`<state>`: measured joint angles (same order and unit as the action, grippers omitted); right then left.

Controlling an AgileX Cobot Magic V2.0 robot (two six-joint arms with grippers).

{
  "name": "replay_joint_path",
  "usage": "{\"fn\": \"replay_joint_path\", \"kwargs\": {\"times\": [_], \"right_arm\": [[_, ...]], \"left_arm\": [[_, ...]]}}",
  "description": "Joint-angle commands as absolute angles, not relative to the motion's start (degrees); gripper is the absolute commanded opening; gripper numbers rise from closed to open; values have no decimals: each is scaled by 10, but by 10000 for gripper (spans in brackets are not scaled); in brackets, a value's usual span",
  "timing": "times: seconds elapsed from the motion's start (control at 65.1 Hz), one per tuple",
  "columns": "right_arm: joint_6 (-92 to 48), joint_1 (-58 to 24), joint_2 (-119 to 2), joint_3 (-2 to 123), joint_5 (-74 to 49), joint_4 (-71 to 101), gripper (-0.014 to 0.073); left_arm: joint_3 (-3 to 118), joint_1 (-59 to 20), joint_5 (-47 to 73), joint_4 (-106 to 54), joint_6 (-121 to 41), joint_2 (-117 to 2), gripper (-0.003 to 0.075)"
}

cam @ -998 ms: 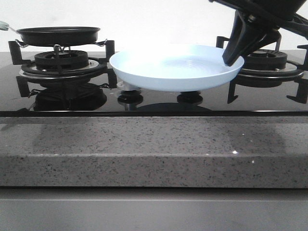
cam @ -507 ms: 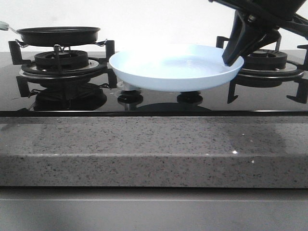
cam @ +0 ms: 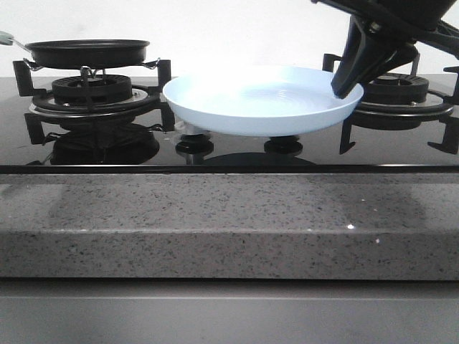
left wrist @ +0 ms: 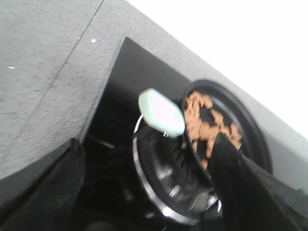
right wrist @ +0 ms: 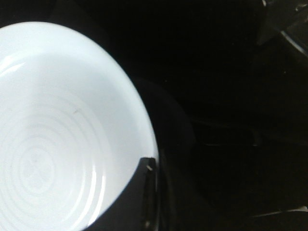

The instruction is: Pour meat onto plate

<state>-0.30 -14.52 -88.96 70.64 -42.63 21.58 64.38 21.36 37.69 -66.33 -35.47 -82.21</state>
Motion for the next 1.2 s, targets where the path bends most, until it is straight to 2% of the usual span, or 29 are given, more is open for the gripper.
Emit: {"fn": "replay_joint_path", "kwargs": {"times": [0.0, 0.43, 0.814, 0.906, 1.182], "right_arm": [[-8, -143, -869, 721, -401, 231, -69], [-8, -143, -869, 721, -402, 231, -69], [-8, -143, -869, 721, -403, 231, -69], [-8, -143, -869, 721, -403, 231, -69], [-8, -143, -869, 721, -403, 231, -69]], "left_arm": [[679, 212, 374, -750, -376, -841, 535], [762, 174, 423, -851, -379, -983, 535], [790, 151, 440, -889, -379, -1017, 529], [790, 151, 448, -896, -379, -1018, 484], [790, 151, 449, -914, -379, -1018, 249]]}}
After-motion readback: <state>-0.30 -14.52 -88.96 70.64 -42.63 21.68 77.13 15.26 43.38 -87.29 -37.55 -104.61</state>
